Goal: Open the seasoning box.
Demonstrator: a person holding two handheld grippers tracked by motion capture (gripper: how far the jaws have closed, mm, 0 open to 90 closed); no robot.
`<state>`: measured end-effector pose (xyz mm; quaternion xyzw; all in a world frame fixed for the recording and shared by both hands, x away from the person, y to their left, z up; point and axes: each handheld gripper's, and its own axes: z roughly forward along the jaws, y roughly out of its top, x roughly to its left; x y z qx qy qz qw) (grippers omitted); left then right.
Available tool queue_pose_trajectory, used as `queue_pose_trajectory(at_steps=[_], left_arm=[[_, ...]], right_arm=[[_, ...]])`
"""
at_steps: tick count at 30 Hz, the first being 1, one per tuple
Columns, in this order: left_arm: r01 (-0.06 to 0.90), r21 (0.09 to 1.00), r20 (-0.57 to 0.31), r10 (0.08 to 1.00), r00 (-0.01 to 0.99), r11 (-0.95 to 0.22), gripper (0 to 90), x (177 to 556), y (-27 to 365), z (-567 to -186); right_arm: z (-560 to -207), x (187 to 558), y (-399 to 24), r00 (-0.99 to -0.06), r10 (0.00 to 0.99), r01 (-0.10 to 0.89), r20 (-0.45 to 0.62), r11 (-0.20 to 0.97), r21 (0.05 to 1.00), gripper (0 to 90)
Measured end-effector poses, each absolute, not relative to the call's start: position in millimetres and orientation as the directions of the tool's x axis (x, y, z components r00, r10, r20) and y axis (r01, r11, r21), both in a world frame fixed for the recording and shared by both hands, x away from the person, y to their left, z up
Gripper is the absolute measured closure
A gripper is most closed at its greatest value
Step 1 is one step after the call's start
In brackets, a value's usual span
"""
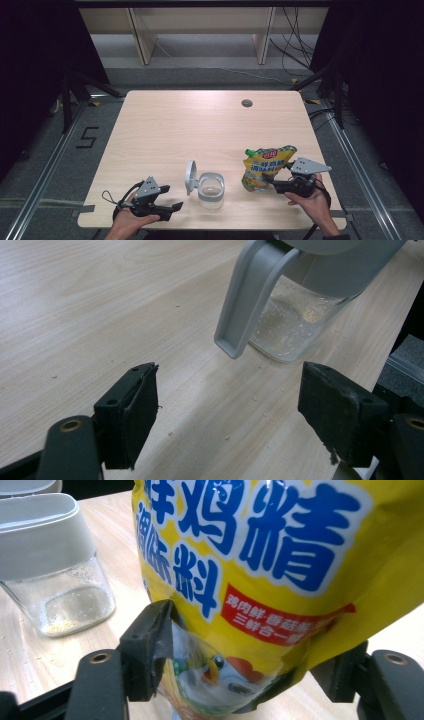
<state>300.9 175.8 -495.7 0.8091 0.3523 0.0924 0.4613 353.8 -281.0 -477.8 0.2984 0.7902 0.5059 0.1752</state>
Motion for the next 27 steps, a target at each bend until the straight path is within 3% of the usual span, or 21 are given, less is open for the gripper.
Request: queue_pose_trajectory(at_steps=[16, 23, 27], left_arm=[[0.479, 0.809, -0.162, 0.653, 0.74, -0.342, 23.7, 301.3, 177.7, -494.6], [0.479, 0.808, -0.161, 0.654, 0.74, -0.344, 23.6, 301.4, 177.8, -494.6], [0.48, 0.811, -0.169, 0.651, 0.74, -0.335, 23.7, 300.2, 176.9, -494.4]], right_arm=[[-468.9, 311.0, -263.9, -0.633, 0.772, 0.382, 0.049, 0.257, 0.888, 47.0], [-471.1, 303.5, -262.8, -0.643, 0.765, 0.36, 0.047, 0.247, 0.899, 47.7], [-476.3, 307.7, -268.6, -0.657, 0.75, 0.352, 0.072, 0.221, 0.909, 42.6]])
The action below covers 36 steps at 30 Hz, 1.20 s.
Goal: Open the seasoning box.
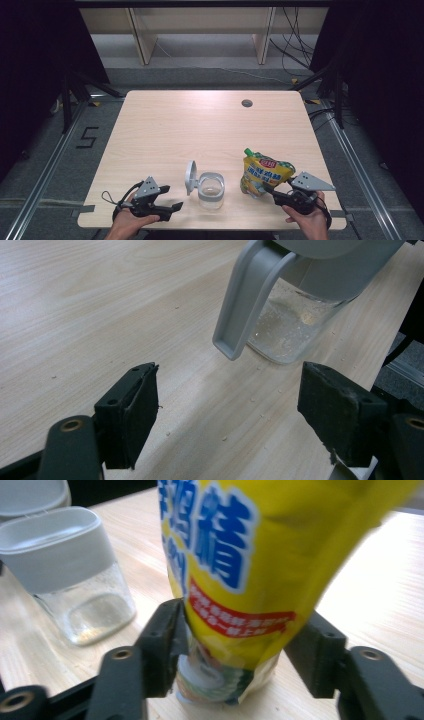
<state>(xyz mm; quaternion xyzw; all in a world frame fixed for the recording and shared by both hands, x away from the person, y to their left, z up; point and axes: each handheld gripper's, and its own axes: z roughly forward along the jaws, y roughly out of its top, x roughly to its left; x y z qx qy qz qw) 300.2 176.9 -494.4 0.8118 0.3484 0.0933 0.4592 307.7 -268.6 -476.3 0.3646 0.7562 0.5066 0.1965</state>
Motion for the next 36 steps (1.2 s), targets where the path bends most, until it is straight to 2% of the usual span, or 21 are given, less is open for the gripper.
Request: queue_pose_trajectory(at_steps=[2, 5, 10, 11, 13, 14, 15, 17, 18, 20, 28, 29, 31, 32, 34, 36], left_arm=[[0.479, 0.812, -0.168, 0.652, 0.74, -0.334, 23.7, 300.3, 176.9, -494.3], [0.476, 0.814, -0.167, 0.651, 0.74, -0.332, 23.6, 300.5, 176.4, -494.2], [0.463, 0.816, -0.156, 0.641, 0.752, -0.346, 23.6, 301.5, 176.1, -494.2], [0.46, 0.818, -0.153, 0.641, 0.752, -0.346, 23.6, 301.9, 176.0, -494.7], [0.465, 0.817, -0.156, 0.644, 0.749, -0.342, 23.6, 301.6, 175.5, -495.0], [0.477, 0.816, -0.174, 0.647, 0.742, -0.327, 23.6, 300.6, 174.6, -495.2], [0.48, 0.814, -0.177, 0.648, 0.741, -0.327, 23.6, 300.6, 174.6, -495.2], [0.481, 0.815, -0.178, 0.649, 0.74, -0.324, 23.6, 300.6, 174.3, -495.3], [0.481, 0.815, -0.178, 0.649, 0.74, -0.324, 23.6, 300.6, 174.2, -495.4], [0.482, 0.816, -0.182, 0.65, 0.738, -0.319, 23.6, 300.3, 173.7, -495.6], [0.475, 0.819, -0.176, 0.647, 0.742, -0.322, 23.6, 300.7, 173.5, -496.3], [0.475, 0.815, -0.166, 0.652, 0.74, -0.331, 23.6, 300.3, 173.5, -495.7], [0.478, 0.812, -0.171, 0.646, 0.744, -0.336, 23.6, 300.8, 173.5, -495.7], [0.477, 0.809, -0.165, 0.647, 0.744, -0.342, 23.7, 301.0, 173.7, -495.6], [0.478, 0.807, -0.167, 0.645, 0.746, -0.345, 23.6, 300.9, 173.8, -495.4], [0.479, 0.808, -0.167, 0.645, 0.746, -0.344, 23.6, 301.1, 173.9, -495.5]], right_arm=[[-484.6, 313.6, -271.7, -0.696, 0.703, 0.374, 0.147, 0.18, 0.91, 36.6], [-489.6, 321.2, -276.0, -0.72, 0.675, 0.339, 0.163, 0.137, 0.931, 34.1], [-493.8, 327.7, -275.4, -0.743, 0.652, 0.308, 0.149, 0.136, 0.941, 25.3], [-493.9, 326.4, -273.4, -0.746, 0.646, 0.332, 0.162, 0.15, 0.931, 24.5], [-495.4, 328.5, -270.3, -0.753, 0.646, 0.311, 0.128, 0.178, 0.933, 21.7], [-497.7, 329.7, -267.2, -0.752, 0.65, 0.277, 0.114, 0.154, 0.948, 20.7], [-497.2, 329.0, -266.6, -0.754, 0.644, 0.293, 0.129, 0.153, 0.944, 19.2], [-497.2, 331.6, -267.4, -0.76, 0.645, 0.248, 0.079, 0.175, 0.953, 16.8], [-498.0, 334.3, -267.9, -0.763, 0.645, 0.21, 0.048, 0.176, 0.962, 17.1], [-498.2, 332.5, -267.5, -0.761, 0.642, 0.254, 0.091, 0.167, 0.953, 17.8], [-501.2, 334.7, -266.3, -0.764, 0.64, 0.226, 0.08, 0.151, 0.962, 19.3], [-501.7, 337.8, -267.0, -0.762, 0.647, 0.168, 0.026, 0.159, 0.973, 19.8], [-501.4, 336.9, -267.2, -0.764, 0.644, 0.183, 0.035, 0.164, 0.969, 20.5], [-502.1, 334.5, -264.5, -0.759, 0.645, 0.231, 0.087, 0.143, 0.962, 21.4], [-503.0, 337.6, -264.2, -0.769, 0.636, 0.2, 0.065, 0.143, 0.969, 22.4], [-503.4, 337.9, -262.8, -0.771, 0.631, 0.209, 0.082, 0.129, 0.969, 23.0]])
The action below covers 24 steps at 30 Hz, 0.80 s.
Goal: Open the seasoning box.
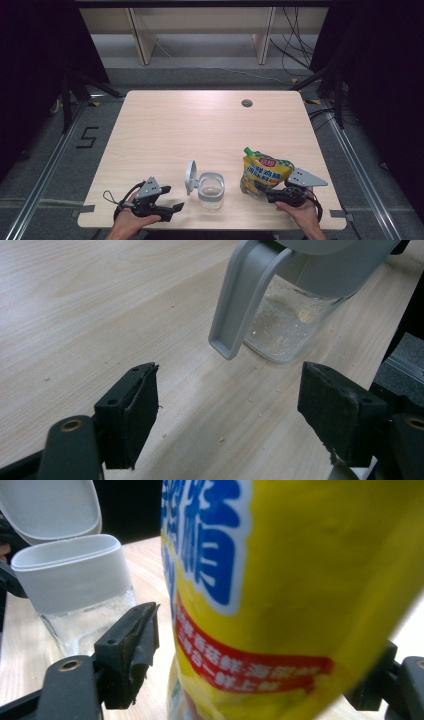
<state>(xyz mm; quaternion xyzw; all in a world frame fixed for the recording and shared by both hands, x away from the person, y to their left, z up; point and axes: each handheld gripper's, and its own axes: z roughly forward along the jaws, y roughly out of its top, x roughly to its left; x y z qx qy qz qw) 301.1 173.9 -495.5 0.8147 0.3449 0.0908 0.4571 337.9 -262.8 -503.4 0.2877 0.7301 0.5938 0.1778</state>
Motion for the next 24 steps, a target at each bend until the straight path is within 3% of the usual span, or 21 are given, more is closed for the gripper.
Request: queue_pose_trajectory(at_steps=[3, 11, 13, 21, 24], left_arm=[[0.48, 0.809, -0.172, 0.644, 0.745, -0.34, 23.6, 300.9, 173.6, -495.7], [0.479, 0.808, -0.168, 0.645, 0.746, -0.344, 23.6, 301.0, 173.9, -495.6], [0.479, 0.81, -0.172, 0.644, 0.746, -0.339, 23.7, 300.7, 173.6, -495.6], [0.483, 0.809, -0.179, 0.643, 0.745, -0.335, 23.6, 300.2, 172.0, -496.2], [0.48, 0.81, -0.174, 0.644, 0.745, -0.336, 23.6, 300.1, 171.9, -496.6]], right_arm=[[-504.7, 339.1, -260.2, -0.769, 0.636, 0.183, 0.065, 0.121, 0.976, 24.7], [-507.9, 340.9, -256.8, -0.764, 0.641, 0.236, 0.081, 0.16, 0.959, 26.5], [-509.2, 344.7, -256.3, -0.768, 0.638, 0.188, 0.05, 0.151, 0.971, 27.7], [-509.3, 344.9, -254.2, -0.777, 0.623, 0.225, 0.09, 0.143, 0.964, 28.3], [-510.5, 347.5, -254.1, -0.771, 0.634, 0.193, 0.065, 0.136, 0.972, 28.3]])
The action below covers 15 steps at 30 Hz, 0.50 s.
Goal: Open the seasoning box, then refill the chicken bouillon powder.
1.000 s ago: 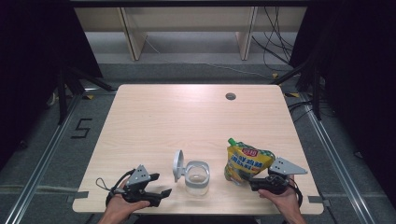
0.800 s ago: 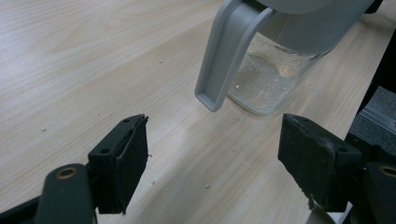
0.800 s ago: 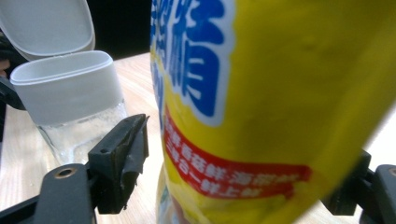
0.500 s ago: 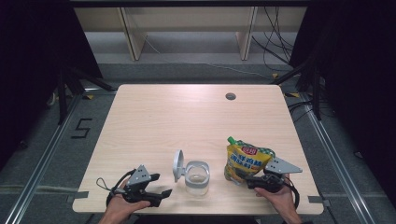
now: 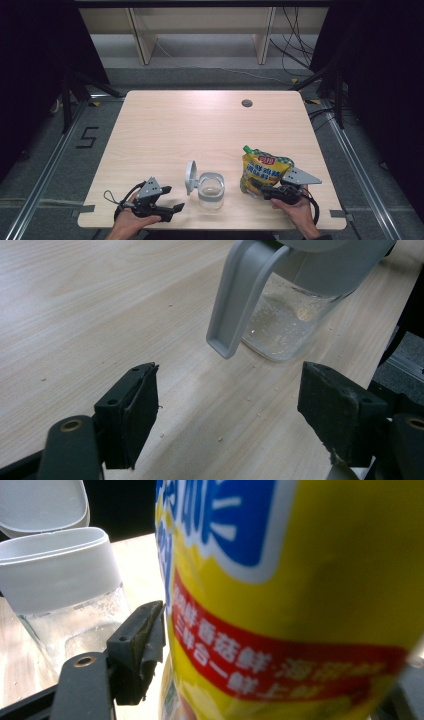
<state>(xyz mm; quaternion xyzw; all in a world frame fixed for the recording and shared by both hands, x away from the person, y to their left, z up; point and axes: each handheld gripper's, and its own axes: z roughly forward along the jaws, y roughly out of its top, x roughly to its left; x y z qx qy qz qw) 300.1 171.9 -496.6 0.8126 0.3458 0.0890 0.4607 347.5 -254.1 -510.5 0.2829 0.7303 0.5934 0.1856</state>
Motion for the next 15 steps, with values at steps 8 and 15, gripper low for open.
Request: queue_pose_trajectory(at_steps=[8, 15], left_arm=[[0.474, 0.812, -0.169, 0.641, 0.748, -0.339, 23.6, 300.2, 171.7, -496.9], [0.476, 0.809, -0.17, 0.639, 0.75, -0.344, 23.6, 300.0, 171.8, -497.2]], right_arm=[[-510.8, 348.1, -250.7, -0.757, 0.648, 0.193, 0.076, 0.112, 0.975, 30.0], [-510.0, 349.9, -251.8, -0.751, 0.659, 0.173, 0.047, 0.128, 0.977, 33.0]])
